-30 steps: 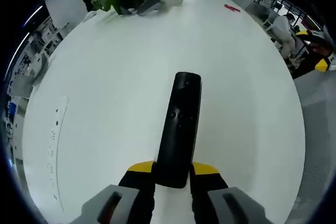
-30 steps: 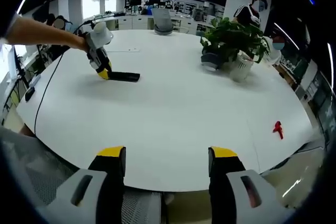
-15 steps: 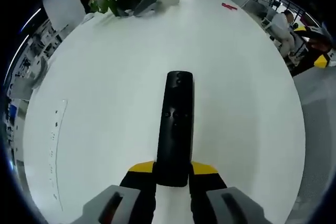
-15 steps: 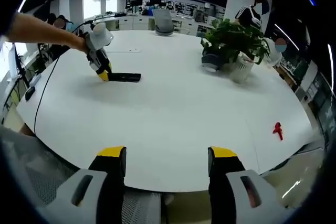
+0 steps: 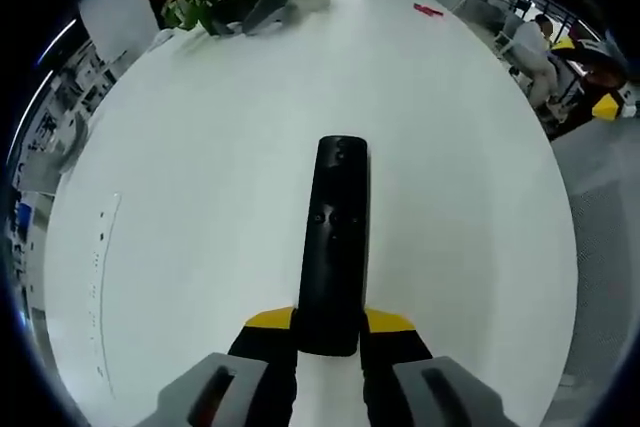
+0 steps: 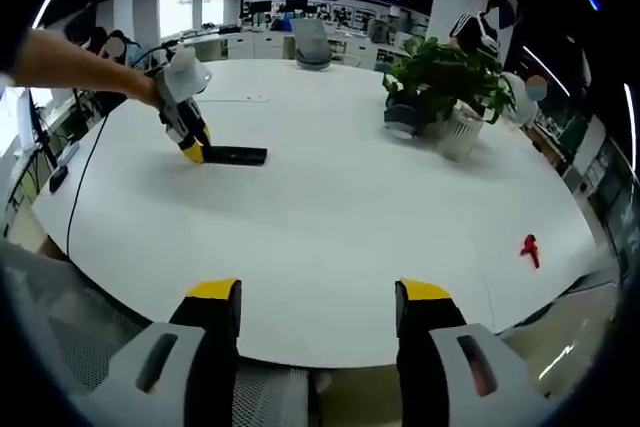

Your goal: Press the specified remote control buttons in sequence, fully releasing each button before pressing the next.

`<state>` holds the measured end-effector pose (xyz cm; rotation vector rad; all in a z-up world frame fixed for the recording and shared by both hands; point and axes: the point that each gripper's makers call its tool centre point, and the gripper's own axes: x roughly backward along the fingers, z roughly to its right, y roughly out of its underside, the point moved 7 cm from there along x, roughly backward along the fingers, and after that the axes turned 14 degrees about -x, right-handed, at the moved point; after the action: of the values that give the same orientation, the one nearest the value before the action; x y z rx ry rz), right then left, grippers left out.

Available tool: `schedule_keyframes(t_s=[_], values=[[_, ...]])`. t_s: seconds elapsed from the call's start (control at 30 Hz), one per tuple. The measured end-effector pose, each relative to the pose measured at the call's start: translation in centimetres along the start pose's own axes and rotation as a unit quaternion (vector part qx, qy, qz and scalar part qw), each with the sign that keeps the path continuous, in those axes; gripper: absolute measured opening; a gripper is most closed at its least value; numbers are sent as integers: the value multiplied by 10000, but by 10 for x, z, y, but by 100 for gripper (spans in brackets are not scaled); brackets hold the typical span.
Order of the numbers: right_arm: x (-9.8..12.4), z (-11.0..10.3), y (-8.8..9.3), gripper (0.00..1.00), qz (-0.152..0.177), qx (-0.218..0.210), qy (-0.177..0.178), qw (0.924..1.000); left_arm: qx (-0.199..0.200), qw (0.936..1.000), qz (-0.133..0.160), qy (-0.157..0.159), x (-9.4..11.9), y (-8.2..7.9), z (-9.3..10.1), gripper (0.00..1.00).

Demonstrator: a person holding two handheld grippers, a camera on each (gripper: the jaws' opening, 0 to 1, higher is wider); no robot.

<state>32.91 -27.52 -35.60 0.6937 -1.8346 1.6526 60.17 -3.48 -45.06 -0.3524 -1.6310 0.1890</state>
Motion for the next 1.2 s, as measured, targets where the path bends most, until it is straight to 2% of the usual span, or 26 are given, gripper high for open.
schedule_keyframes(t_s=[0.4,0.83,1.2], values=[[0,-2,1,65,-62,159,-8,9999,-58,10000,52,-4,1,-2,20,23],[1,-1,0,65,-1,114,-13,9999,-167,9998,20,61,0,-2,38,23],[1,-3,0,64,-3,154,-45,9999,-188,9998,53,63,1,-4,64,23]])
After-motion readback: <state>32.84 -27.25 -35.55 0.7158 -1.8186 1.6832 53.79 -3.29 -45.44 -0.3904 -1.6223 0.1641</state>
